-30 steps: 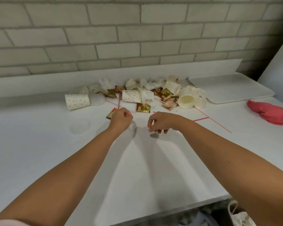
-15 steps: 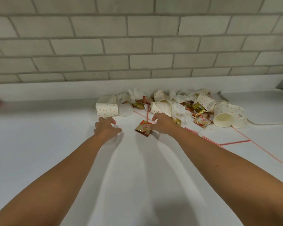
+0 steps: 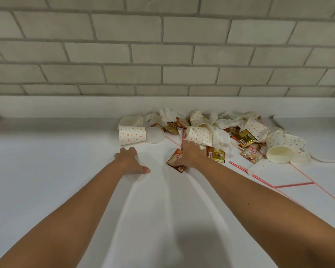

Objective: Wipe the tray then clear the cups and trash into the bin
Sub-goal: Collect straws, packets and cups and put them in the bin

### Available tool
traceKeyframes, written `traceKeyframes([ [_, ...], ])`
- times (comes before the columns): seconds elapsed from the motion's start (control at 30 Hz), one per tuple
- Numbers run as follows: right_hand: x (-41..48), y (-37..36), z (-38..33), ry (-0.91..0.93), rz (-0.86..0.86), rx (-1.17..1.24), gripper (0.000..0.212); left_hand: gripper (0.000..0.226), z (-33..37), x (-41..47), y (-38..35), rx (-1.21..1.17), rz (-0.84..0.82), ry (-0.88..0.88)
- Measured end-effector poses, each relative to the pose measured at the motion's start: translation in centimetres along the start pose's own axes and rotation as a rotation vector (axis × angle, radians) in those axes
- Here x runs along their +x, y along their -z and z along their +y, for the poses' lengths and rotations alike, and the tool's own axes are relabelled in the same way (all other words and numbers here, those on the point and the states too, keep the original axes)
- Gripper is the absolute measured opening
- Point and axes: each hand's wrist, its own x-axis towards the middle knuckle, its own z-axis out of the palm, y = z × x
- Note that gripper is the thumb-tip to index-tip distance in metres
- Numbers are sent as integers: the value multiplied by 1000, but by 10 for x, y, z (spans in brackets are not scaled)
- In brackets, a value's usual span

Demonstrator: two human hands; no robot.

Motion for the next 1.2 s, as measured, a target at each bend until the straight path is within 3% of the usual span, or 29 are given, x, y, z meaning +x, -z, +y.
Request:
traceKeyframes([
  [0.17, 1, 0, 0, 69, -26, 84, 66, 84, -2, 4, -3, -143, -37, -2],
  [0.27, 0, 0, -2, 117, -23, 175, 39, 67, -2, 5, 0, -224, -87, -33],
  [0.37, -2, 4, -9, 164, -35, 353, 24, 56, -5, 10, 5, -545, -245, -106],
  [0.43, -2, 3, -16, 180, -43, 503, 14, 30, 1, 4, 9, -740, -348, -184],
  [0.5, -2, 1, -24, 184, -68, 672, 15, 14, 8, 0, 9, -822, -354, -252],
  [0.67, -6, 3, -33, 180, -192, 1008, 28, 5, 15, -3, 7, -868, -288, -330],
  [0.73, 0, 4, -29, 165, -86, 896, 31, 11, 14, -2, 8, -883, -224, -314],
  [0.8, 9, 3, -21, 138, 104, 606, 24, 20, 13, 1, 8, -897, -174, -286],
  [0.87, 16, -1, -12, 75, 224, 350, 36, 23, 12, 5, 8, -912, -152, -265],
  [1.03, 22, -13, -4, -6, 240, 135, 52, 28, 15, 9, 7, -927, -143, -258],
  [1.2, 24, -11, -6, -10, 172, 26, 39, 30, 18, 11, 7, -912, -131, -260],
])
